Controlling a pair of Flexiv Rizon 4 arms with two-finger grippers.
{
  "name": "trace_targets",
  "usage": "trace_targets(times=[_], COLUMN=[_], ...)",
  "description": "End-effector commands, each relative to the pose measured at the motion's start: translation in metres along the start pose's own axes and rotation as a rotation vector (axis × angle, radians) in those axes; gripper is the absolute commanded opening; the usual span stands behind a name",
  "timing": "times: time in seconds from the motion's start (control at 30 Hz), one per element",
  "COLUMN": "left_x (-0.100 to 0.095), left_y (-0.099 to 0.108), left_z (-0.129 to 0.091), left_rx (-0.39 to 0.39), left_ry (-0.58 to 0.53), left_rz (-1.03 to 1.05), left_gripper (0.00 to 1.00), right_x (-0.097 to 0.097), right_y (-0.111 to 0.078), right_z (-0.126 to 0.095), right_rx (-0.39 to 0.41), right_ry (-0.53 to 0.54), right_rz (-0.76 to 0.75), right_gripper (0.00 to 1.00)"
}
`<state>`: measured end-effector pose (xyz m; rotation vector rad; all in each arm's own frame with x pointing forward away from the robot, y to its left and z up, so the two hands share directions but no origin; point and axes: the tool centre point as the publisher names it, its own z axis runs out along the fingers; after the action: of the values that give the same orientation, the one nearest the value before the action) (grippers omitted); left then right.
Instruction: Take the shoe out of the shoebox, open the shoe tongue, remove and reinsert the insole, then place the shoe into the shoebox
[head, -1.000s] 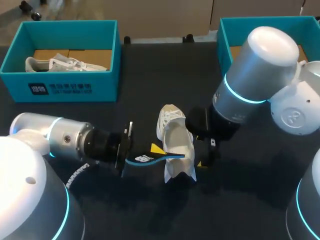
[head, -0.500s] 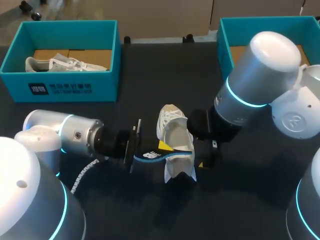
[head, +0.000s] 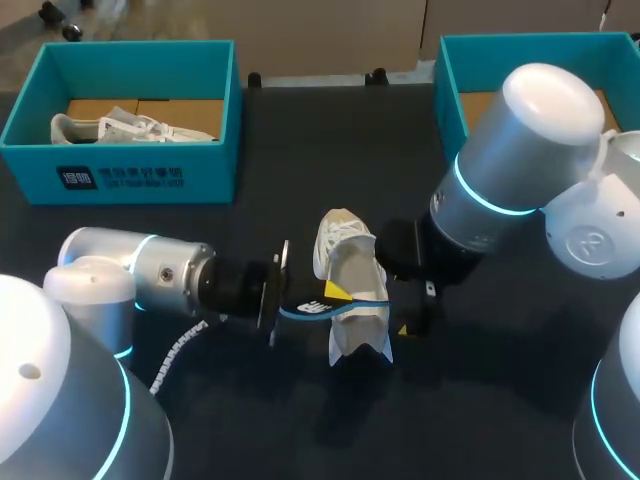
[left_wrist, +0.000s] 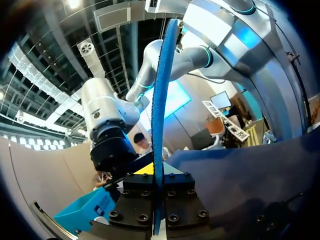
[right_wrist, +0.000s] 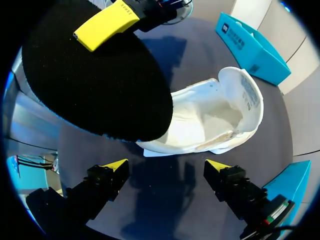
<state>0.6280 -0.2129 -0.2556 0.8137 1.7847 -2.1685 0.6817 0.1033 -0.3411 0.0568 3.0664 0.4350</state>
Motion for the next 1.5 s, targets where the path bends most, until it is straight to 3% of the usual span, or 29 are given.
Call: trace_targets(times=[0.03, 0.5, 1.5], left_x=[0.000, -0.002, -0.006], left_y=[0.005, 0.017, 0.064], left_z=[0.006, 0.006, -0.002], left_rx=[0.004, -0.017, -0.078], left_ry=[-0.005, -0.029, -0.106], left_rz=[-0.001, 0.016, 0.006], left_gripper=[0.00, 0.00, 0.00], right_x=[0.001, 0.001, 0.001], right_y=[-0.001, -0.001, -0.001], right_z=[0.000, 0.000, 0.000], right_rx=[-0.002, -0.002, -0.002], right_ry=[-0.001, -0.001, -0.001], right_rz=[-0.001, -0.001, -0.001], right_gripper=[1.00, 1.00, 1.00])
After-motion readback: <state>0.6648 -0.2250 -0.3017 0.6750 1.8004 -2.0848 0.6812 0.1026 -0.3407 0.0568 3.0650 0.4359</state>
